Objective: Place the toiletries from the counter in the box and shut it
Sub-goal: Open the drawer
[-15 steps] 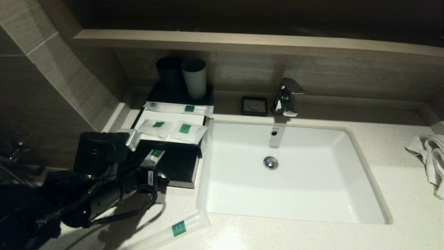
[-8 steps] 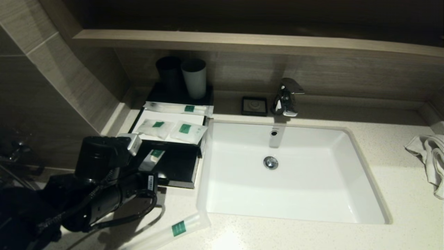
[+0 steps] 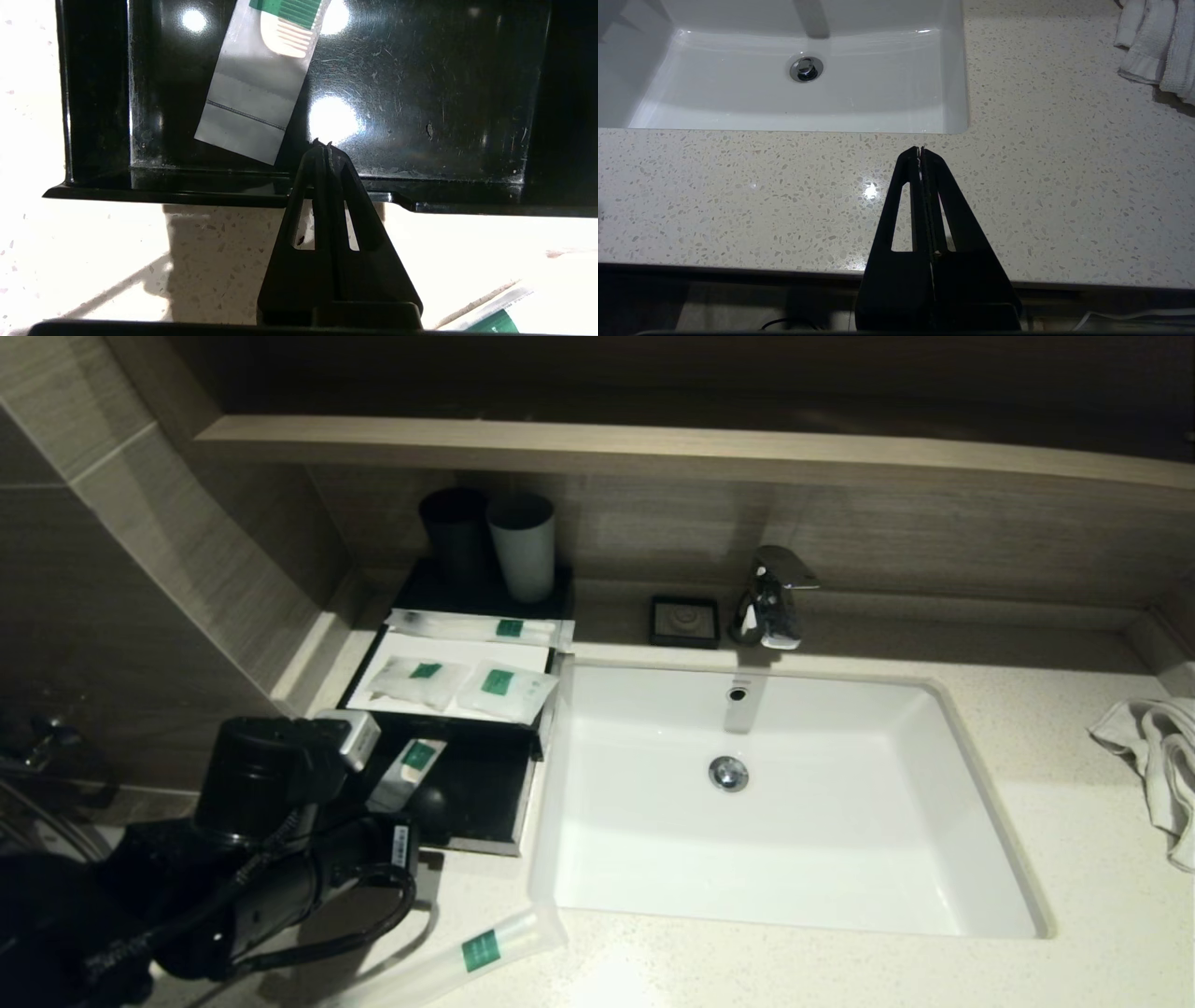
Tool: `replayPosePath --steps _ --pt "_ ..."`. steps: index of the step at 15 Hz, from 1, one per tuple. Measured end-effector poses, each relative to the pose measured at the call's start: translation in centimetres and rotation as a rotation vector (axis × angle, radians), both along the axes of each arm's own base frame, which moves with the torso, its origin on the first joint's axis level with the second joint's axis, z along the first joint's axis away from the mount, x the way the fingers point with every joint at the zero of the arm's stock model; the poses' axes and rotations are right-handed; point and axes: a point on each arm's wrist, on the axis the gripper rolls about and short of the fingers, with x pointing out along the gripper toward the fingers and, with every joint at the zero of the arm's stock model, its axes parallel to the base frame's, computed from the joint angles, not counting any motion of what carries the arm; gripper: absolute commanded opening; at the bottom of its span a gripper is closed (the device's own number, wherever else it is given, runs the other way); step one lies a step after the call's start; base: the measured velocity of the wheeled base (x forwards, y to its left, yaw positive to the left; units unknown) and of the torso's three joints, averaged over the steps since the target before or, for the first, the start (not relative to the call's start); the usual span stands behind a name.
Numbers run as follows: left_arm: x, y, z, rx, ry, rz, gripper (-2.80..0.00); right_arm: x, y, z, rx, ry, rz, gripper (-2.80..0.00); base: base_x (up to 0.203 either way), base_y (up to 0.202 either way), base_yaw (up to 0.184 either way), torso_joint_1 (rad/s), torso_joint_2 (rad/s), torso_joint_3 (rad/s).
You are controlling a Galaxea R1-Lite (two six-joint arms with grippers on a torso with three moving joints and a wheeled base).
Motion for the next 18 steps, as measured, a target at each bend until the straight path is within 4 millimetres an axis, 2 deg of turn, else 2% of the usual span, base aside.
replayPosePath --steps 9,14,18 --pt "-1.3 -0.3 0.4 -0.003 -0.003 -0.033 -2.8 0.0 0.0 0.0 0.0 0.0 0.0 -2.8 0.0 0.0 0.0 0.0 0.0 0.0" --pt "-1.1 -0.3 2.4 -0.045 -0.084 -0.021 -2.8 0.0 0.0 0.0 0.0 0.0 0.0 -2.8 0.0 0.0 0.0 0.0 0.0 0.0" --pt "-2.1 0.3 3.9 -0.073 -0.142 -0.014 -2.8 0.0 0.0 0.0 0.0 0.0 0.0 -2.8 0.0 0.0 0.0 0.0 0.0 0.0"
